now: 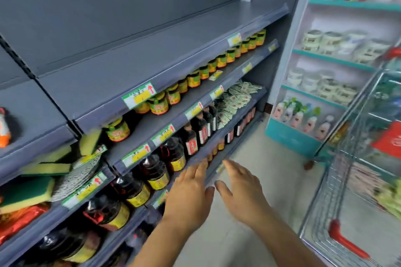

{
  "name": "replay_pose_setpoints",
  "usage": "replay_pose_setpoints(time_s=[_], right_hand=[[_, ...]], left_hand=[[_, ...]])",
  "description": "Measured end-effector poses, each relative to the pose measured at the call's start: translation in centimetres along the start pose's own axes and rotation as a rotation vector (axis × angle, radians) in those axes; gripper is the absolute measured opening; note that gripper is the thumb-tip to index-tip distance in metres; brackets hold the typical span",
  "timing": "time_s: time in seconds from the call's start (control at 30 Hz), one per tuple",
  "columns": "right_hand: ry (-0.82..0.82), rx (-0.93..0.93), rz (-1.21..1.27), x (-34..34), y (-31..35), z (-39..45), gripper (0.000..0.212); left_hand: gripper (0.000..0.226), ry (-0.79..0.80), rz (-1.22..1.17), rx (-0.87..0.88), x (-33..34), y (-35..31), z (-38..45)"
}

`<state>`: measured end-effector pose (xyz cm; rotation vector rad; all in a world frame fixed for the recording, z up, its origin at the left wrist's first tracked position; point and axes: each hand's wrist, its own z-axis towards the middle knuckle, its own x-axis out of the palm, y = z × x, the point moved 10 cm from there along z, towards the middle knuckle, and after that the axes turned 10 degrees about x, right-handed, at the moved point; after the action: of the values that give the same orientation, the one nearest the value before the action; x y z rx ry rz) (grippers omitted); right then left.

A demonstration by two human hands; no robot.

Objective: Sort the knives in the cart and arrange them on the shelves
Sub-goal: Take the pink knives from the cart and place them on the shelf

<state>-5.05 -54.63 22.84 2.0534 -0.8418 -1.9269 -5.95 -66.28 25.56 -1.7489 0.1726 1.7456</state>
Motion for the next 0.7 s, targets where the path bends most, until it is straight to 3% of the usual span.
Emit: replay_pose_setpoints(time_s=[0.37,0.7], right_hand=[[0.008,0.345,0.040,-5.5,-23.1,-1.5,0.058],[-0.073,0.686,0.157,-8.4,-36.7,-3.1,0.053]], left_hand=[[0.062,0.259,-0.057,0.156,14.8,-15.6,7.7],[0.057,0.506,-0.096,0.373,24.4,-25.8,12.5]])
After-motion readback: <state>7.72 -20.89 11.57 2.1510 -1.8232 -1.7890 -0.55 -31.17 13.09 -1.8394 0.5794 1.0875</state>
